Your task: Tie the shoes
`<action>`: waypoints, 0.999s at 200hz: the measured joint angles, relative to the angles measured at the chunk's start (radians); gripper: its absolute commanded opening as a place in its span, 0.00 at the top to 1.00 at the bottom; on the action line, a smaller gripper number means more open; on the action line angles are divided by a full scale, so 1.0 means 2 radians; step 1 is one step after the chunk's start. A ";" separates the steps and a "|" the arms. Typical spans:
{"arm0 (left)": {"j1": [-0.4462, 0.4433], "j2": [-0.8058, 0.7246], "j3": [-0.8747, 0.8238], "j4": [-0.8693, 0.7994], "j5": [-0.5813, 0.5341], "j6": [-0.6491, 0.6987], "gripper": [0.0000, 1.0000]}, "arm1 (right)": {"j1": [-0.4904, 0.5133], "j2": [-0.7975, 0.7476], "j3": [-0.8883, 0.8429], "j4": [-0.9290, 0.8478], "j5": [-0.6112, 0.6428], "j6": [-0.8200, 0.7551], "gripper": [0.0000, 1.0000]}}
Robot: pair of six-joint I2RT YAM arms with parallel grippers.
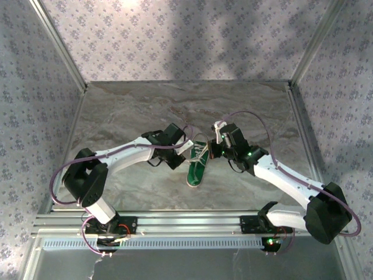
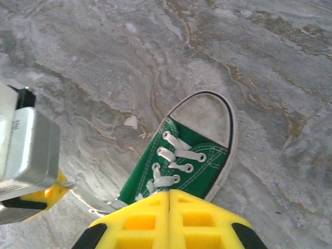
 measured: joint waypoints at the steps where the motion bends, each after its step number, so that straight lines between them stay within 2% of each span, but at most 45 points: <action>1: 0.000 0.000 0.000 0.000 0.000 0.000 1.00 | 0.000 0.000 0.000 0.001 -0.002 0.000 1.00; 52: 0.005 0.000 0.000 0.035 0.025 -0.018 1.00 | 0.022 0.004 0.000 0.033 -0.064 -0.011 1.00; 88: 0.029 -0.007 -0.024 0.093 0.050 -0.057 0.54 | 0.026 0.004 0.000 0.039 -0.051 -0.006 1.00; 105: 0.048 -0.023 -0.056 0.130 0.061 -0.089 0.37 | 0.026 0.004 -0.001 0.039 -0.035 0.002 1.00; 113: 0.058 -0.033 -0.073 0.150 0.065 -0.107 0.21 | 0.026 0.004 -0.001 0.039 -0.030 0.005 1.00; 122: 0.068 -0.048 -0.097 0.175 0.070 -0.127 0.15 | 0.026 0.004 -0.002 0.039 -0.025 0.008 1.00; 135: 0.082 -0.071 -0.131 0.211 0.072 -0.163 0.17 | 0.026 0.004 -0.003 0.039 -0.020 0.012 1.00; 161: 0.093 -0.118 -0.198 0.279 0.072 -0.227 0.43 | 0.026 0.004 -0.004 0.039 -0.015 0.012 1.00; 181: 0.083 -0.149 -0.242 0.316 0.074 -0.262 0.56 | 0.026 0.004 -0.004 0.039 -0.013 0.012 1.00; 200: 0.062 -0.165 -0.266 0.327 0.070 -0.284 0.63 | 0.026 0.005 -0.004 0.039 -0.013 0.012 1.00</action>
